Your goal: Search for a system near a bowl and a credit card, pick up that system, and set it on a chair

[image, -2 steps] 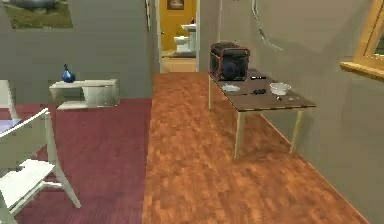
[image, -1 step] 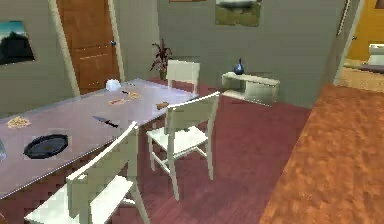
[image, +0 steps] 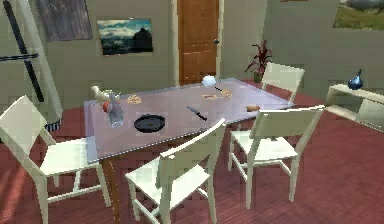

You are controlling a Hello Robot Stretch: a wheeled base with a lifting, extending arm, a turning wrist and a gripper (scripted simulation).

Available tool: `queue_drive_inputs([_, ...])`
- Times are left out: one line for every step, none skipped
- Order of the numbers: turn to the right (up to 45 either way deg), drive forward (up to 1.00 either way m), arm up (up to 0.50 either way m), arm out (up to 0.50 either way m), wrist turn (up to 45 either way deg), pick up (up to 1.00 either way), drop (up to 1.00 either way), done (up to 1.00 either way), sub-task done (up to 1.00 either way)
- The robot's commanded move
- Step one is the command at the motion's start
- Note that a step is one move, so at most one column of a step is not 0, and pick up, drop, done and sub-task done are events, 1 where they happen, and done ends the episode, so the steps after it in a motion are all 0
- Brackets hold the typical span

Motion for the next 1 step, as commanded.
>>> queue_drive_inputs([0.0, 0.15, 0.00, 0.00, 0.0, 0.00, 0.00, 0.00, 0.00])
